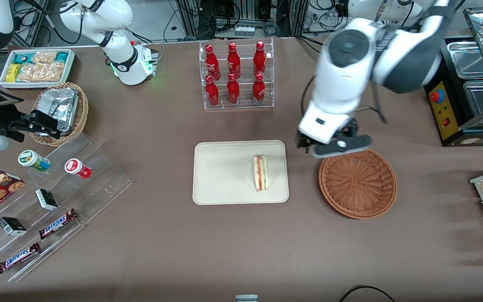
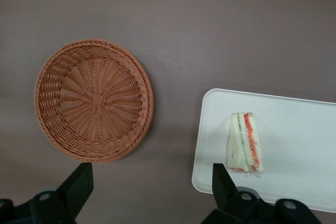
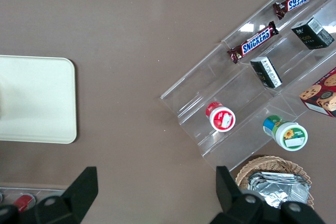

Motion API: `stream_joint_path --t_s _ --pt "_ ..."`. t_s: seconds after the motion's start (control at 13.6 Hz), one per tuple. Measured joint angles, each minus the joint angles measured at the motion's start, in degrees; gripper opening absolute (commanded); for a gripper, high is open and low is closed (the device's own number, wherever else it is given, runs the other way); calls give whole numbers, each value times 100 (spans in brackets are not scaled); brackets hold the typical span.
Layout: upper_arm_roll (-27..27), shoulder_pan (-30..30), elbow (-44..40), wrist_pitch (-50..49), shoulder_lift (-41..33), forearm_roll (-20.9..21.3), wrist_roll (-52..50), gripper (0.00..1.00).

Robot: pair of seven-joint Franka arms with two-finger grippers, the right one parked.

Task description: Place sandwich from basket to tray

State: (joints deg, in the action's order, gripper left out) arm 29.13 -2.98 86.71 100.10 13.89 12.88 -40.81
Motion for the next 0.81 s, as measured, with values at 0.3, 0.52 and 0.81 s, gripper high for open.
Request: stream_joint_path --t_s 0.3,0.52,0.81 --pt "-1041 64 -5 -546 -448 -709 1949 100" --pt "-1533 91 -5 -1017 -749 -977 2714 100" --pt "-1670 212 -5 -1641 -994 -1021 2898 100"
